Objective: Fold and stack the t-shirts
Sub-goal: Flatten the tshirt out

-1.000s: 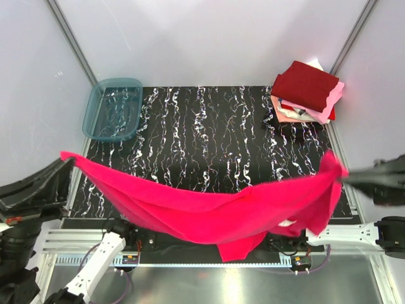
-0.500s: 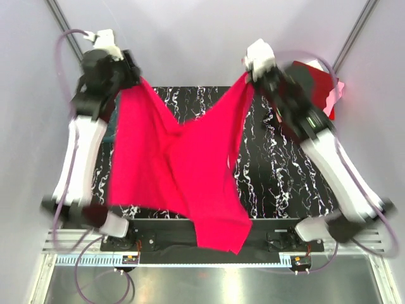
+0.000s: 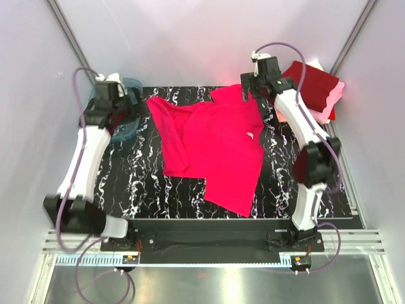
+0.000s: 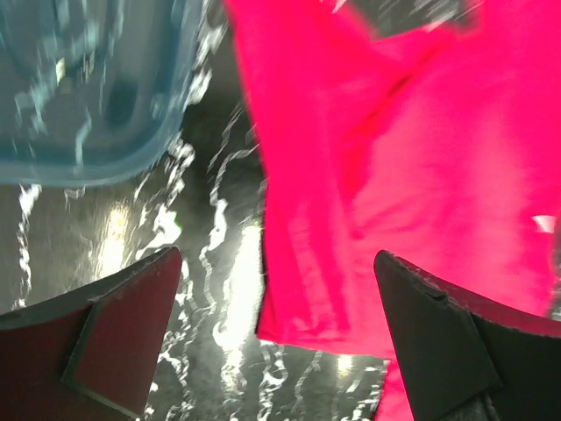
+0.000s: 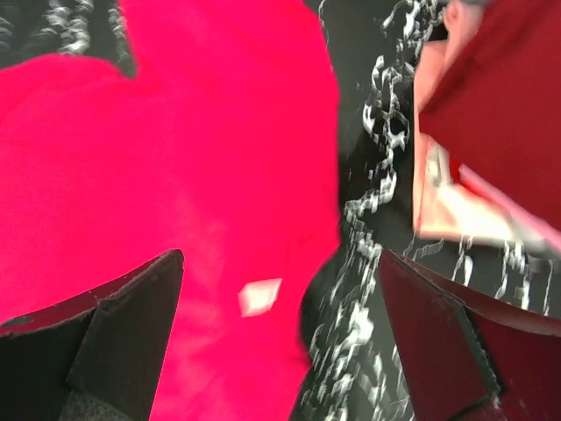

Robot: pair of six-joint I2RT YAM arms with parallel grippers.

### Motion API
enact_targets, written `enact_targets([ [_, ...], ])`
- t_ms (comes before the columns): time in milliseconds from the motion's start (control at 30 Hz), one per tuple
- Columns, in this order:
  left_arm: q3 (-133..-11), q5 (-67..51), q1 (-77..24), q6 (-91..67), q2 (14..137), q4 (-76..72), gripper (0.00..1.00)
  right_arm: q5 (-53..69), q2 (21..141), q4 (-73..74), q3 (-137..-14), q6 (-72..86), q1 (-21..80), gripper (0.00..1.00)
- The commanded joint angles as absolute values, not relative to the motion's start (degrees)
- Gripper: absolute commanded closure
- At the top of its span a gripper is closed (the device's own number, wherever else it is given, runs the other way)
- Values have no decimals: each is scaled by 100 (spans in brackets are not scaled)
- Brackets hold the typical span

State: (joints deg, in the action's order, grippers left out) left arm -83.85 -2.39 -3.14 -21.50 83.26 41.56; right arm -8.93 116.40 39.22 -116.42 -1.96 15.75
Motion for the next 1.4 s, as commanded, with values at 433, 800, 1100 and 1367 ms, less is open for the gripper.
enact_targets([
  [433,-5362,-80,-1448,-2389,6880,2962,16,798,7060,3341,-5899,2898,1652,0],
  [800,-4957,-53,-2320,-3128,7716,1934,45,1090,6469,3068,-4492,3041,1731,0],
  [1100,-5036,246,-2654,-3252,8578,1592,55,1485,6188,1829,-3613,3533,1784,2],
  [1367,-4799,105,-2707,-3375,8894,1169,56,1547,6415,1327,-3269,3656,1819,4],
])
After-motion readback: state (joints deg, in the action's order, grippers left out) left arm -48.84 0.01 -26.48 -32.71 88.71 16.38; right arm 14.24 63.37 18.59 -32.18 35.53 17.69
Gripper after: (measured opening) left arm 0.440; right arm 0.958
